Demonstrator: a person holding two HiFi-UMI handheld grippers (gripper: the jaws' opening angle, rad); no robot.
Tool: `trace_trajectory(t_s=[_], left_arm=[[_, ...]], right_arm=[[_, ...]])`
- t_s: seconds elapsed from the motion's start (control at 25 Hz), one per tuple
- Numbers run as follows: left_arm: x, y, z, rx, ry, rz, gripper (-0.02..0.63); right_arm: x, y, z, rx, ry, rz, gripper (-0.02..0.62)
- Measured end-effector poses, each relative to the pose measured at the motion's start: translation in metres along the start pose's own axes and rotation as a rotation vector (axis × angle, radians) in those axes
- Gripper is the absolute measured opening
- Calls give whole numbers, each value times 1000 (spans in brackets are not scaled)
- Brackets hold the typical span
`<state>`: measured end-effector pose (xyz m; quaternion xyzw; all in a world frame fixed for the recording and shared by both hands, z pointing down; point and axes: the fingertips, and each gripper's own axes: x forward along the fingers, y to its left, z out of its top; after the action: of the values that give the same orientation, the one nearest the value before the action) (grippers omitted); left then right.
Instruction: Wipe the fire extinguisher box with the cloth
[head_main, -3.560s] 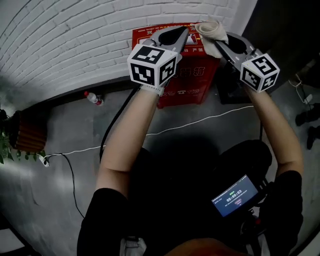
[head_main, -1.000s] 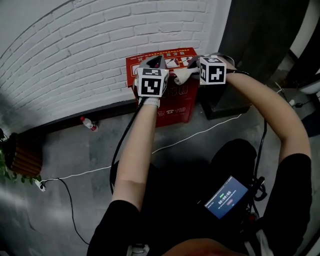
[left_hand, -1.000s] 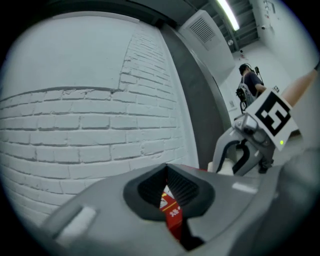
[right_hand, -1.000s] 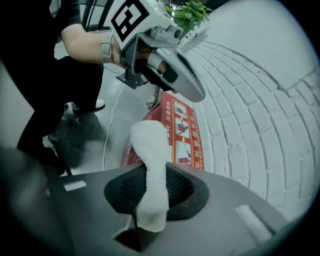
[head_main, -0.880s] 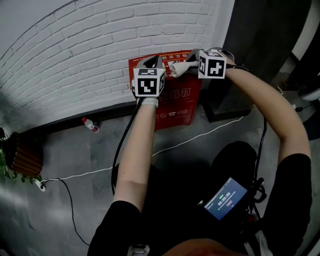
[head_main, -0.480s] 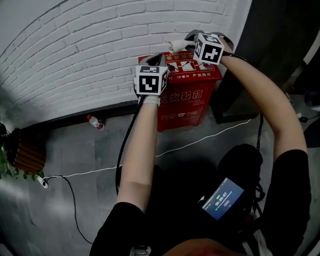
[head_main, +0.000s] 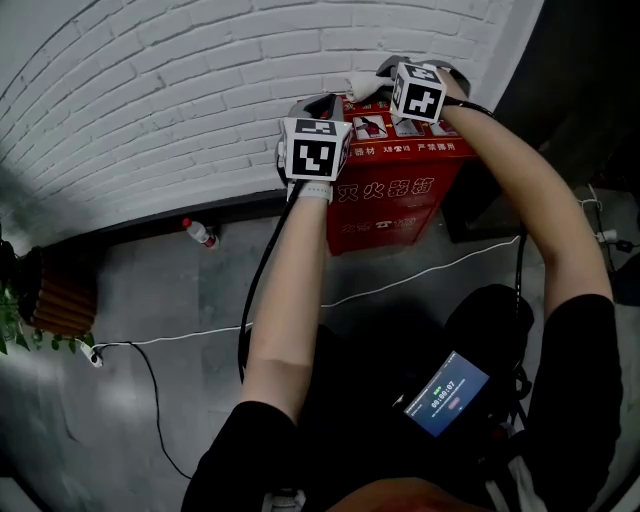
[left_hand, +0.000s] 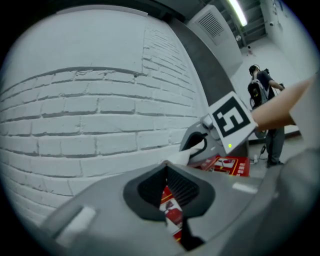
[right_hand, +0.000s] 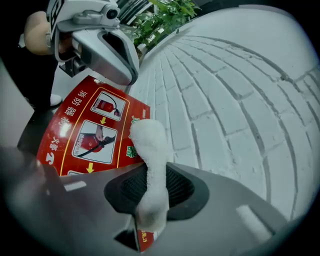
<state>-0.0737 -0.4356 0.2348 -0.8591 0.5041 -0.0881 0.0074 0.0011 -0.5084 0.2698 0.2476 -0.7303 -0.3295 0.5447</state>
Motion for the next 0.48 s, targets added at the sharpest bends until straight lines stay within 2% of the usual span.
trace_trajectory(t_s=[0.2,0.48], left_arm=[[0,4,6,-2,-19,-2,3],[-3,-2,-2,-7,5,-11,3]], right_arm=[[17,23,0,1,23,92,87],[1,50,3,-19,25,175,87]])
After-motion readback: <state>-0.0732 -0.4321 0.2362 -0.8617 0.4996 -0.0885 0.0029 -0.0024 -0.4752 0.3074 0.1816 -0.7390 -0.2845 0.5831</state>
